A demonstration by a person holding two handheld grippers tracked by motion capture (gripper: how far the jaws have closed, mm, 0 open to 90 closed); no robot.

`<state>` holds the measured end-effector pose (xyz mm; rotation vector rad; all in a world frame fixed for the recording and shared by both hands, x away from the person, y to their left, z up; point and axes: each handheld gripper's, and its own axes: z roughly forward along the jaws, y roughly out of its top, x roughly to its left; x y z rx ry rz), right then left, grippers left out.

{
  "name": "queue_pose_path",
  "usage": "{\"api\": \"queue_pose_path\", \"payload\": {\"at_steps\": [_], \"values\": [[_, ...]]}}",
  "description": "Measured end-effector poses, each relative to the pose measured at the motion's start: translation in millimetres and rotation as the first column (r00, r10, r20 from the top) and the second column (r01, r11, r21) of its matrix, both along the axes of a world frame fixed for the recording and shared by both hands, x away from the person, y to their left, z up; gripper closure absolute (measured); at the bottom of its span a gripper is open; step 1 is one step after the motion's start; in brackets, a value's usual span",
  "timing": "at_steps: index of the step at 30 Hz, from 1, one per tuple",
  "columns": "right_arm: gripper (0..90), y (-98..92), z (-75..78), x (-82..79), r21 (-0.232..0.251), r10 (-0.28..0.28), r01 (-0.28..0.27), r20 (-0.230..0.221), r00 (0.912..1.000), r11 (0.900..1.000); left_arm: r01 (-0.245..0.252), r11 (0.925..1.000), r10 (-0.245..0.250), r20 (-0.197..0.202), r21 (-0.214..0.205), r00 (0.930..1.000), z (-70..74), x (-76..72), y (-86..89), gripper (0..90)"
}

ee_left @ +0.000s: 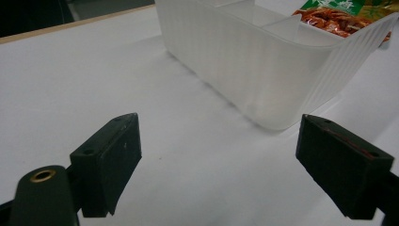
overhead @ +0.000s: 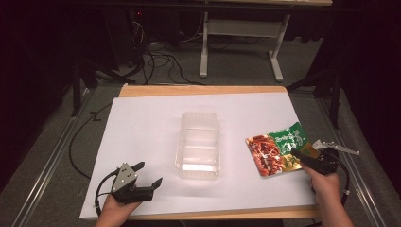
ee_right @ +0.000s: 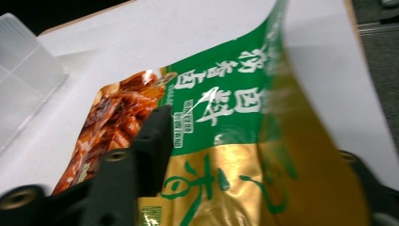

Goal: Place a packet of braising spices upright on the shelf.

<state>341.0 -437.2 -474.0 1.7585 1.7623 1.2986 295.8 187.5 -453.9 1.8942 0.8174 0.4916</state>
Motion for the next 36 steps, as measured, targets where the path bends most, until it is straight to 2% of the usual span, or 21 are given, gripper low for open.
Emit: {"api": "queue_pose_path", "payload": {"at_steps": [3, 7, 12, 23, 27, 36], "values": [[66.3, -3.8, 1.9, -2.5, -0.012, -0.024, 0.024, 0.021, 0.9995, 0.9996, -0.003, 1.0000, 0.003, -0.001, 0.002, 1.0000, -0.1, -1.3, 1.4, 15.1], [79.5, -5.7, 5.2, -5.8, -0.021, -0.040, 0.041, 0.055, 0.9977, 0.9989, -0.007, 1.0000, 0.007, -0.001, 0.003, 1.0000, 0.1, -2.0, 2.5, 15.2], [89.6, -1.6, 11.9, -8.9, -0.055, -0.041, 0.046, 0.099, 0.9943, 0.9974, -0.005, 1.0000, 0.005, 0.000, 0.004, 1.0000, 0.3, -2.0, 2.0, 15.2], [90.0, 11.8, 27.3, -15.5, -0.109, -0.046, 0.066, 0.183, 0.9820, 0.9918, -0.007, 1.0000, 0.007, -0.002, 0.000, 1.0000, 0.1, -1.8, 2.5, 15.2], [90.0, 14.9, 33.2, -18.3, -0.093, -0.028, 0.048, 0.208, 0.9778, 0.9945, -0.008, 1.0000, 0.008, -0.002, -0.002, 1.0000, 0.0, -1.7, 2.6, 15.2], [90.0, 28.0, 52.2, -26.0, -0.094, 0.008, 0.021, 0.300, 0.9540, 0.9954, -0.008, 1.0000, 0.008, 0.001, -0.005, 1.0000, 0.6, -1.7, 3.4, 15.2]]}}
